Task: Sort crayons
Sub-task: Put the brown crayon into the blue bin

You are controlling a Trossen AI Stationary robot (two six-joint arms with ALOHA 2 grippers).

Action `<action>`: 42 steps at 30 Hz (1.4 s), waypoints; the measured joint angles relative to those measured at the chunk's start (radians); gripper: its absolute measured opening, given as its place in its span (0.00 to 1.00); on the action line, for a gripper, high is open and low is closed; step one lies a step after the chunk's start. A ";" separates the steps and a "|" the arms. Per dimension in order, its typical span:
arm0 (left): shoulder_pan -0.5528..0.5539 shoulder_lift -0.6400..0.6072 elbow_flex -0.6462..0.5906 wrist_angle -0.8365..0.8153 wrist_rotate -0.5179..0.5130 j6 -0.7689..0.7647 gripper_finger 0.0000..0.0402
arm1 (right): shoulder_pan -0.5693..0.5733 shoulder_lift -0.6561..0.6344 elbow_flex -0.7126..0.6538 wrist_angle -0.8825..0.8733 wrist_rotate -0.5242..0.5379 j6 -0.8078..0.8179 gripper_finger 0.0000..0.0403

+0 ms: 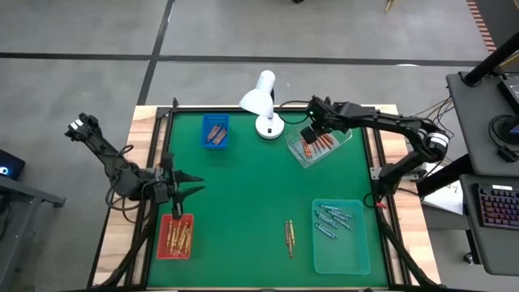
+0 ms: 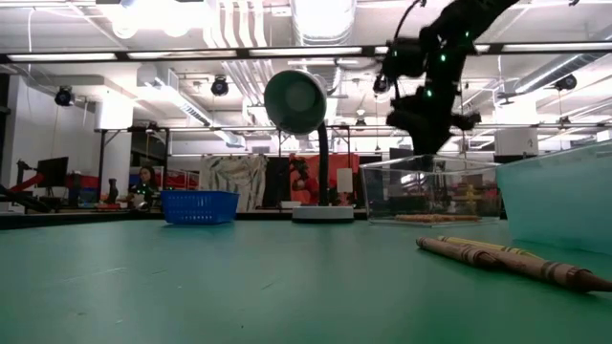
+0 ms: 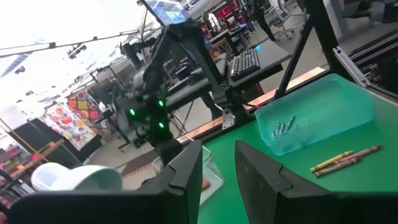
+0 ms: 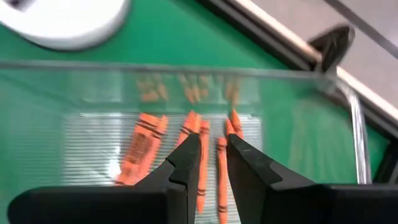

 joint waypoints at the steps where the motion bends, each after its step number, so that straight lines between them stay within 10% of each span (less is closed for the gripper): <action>1: 0.000 0.006 0.000 0.002 0.000 -0.011 0.19 | 0.010 -0.009 0.012 0.000 -0.001 -0.001 0.17; 21: 0.046 0.234 0.000 0.221 0.008 -0.035 0.19 | 0.562 -0.159 0.067 0.002 -0.026 0.226 0.15; 42: 0.365 0.596 0.096 0.383 0.618 -0.118 0.19 | 1.044 -0.096 0.065 -0.037 -0.204 0.523 0.14</action>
